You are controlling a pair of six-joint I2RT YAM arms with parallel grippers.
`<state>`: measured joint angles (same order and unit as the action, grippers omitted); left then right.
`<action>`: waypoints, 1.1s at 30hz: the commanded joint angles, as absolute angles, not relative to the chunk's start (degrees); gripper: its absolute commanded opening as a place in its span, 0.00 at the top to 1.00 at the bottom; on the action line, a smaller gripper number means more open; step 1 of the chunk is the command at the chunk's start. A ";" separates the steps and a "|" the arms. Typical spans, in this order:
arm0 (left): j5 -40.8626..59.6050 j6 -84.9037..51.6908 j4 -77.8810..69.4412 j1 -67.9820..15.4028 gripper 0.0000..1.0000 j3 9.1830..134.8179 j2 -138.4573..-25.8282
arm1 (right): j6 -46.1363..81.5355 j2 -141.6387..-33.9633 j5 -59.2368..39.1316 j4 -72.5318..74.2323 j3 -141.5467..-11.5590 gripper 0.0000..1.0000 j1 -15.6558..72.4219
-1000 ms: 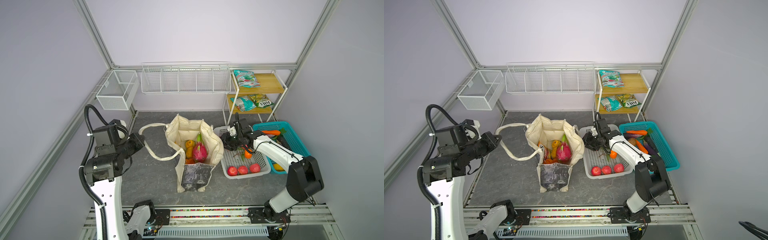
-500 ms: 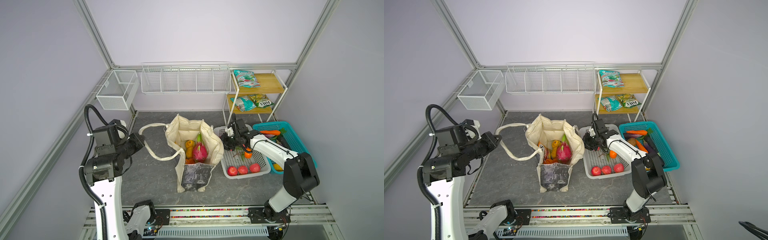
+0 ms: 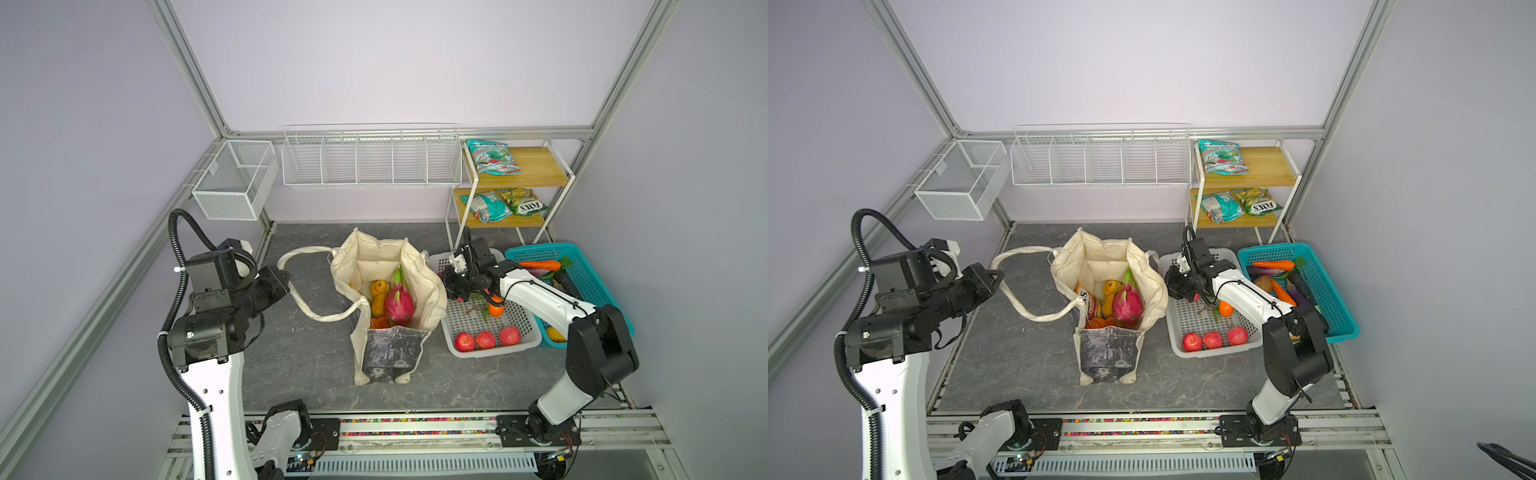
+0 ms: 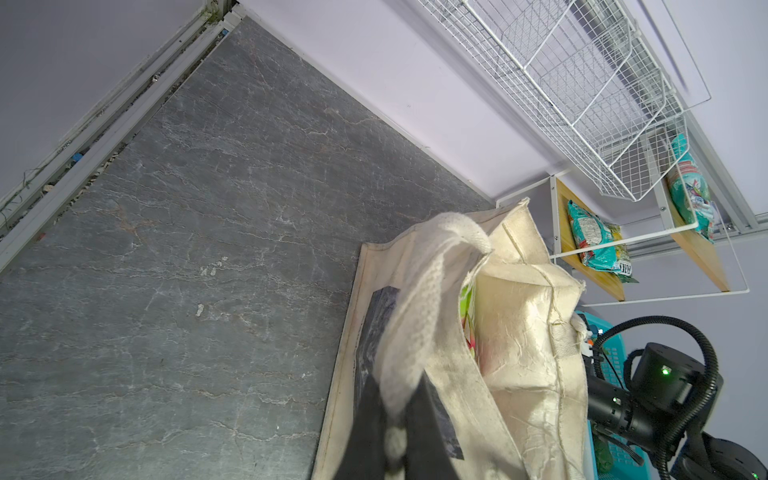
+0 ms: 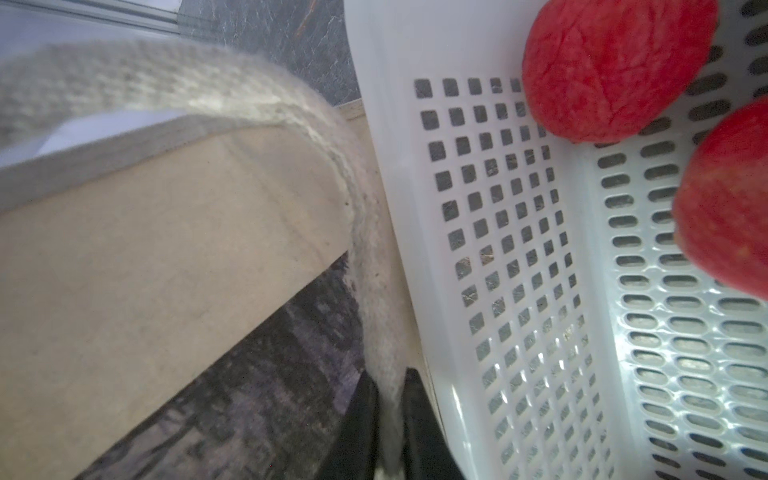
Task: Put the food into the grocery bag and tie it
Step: 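Close the right gripper on the second tote handle beside the basket, then lift both tote handles up toward each other above the tote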
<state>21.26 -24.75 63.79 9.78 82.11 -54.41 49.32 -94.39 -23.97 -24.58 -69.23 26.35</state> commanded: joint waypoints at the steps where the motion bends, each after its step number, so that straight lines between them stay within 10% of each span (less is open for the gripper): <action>1: 21.89 -23.86 64.53 10.37 1.00 83.80 -53.84 | 48.34 -89.56 -23.23 -24.80 -69.96 0.89 26.58; 13: 31.78 -25.51 63.23 10.00 1.00 90.14 -56.84 | 36.09 -74.90 -26.29 -24.73 -76.19 0.90 26.67; 33: 47.18 -41.34 43.72 4.07 1.00 88.20 -60.53 | 26.58 -81.45 -32.69 -20.94 -87.08 0.93 39.26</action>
